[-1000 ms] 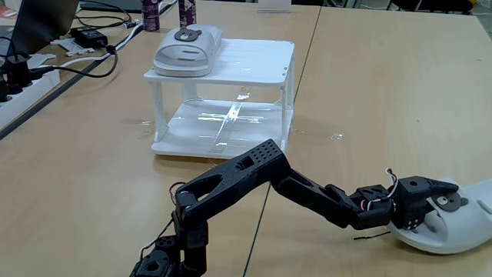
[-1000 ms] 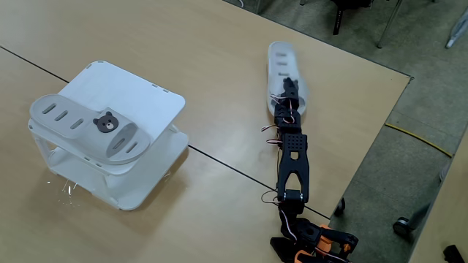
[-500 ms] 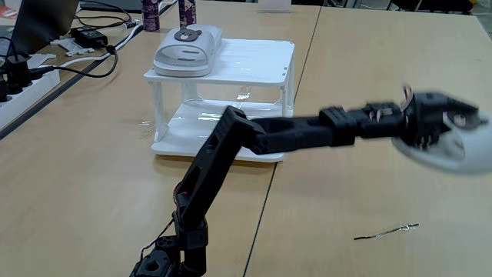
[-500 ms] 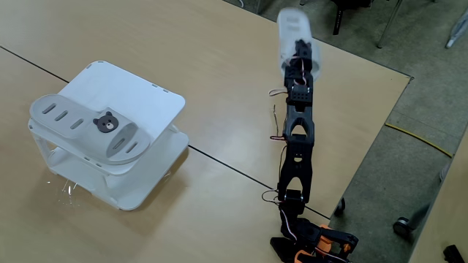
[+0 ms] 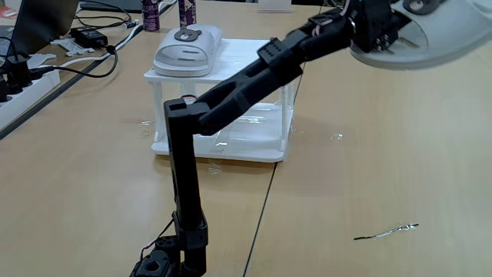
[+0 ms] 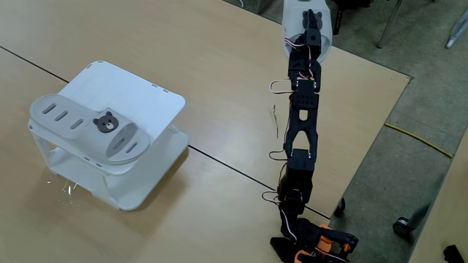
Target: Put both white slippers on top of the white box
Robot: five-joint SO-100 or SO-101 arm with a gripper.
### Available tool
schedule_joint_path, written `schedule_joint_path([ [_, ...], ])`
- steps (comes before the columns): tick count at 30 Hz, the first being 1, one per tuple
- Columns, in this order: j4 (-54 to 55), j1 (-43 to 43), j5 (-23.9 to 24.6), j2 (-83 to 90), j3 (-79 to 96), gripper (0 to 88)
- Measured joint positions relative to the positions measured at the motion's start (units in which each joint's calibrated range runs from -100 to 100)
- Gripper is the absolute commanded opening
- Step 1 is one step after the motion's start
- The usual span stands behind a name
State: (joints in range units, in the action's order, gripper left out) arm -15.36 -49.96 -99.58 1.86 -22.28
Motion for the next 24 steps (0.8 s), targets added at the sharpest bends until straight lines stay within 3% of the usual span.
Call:
schedule_joint_path([
  [5,-0.2,2.1,0.0,2.7,3.3,0.8],
  [24,-0.2,39.3,0.0,2.8,11.7,0.8],
])
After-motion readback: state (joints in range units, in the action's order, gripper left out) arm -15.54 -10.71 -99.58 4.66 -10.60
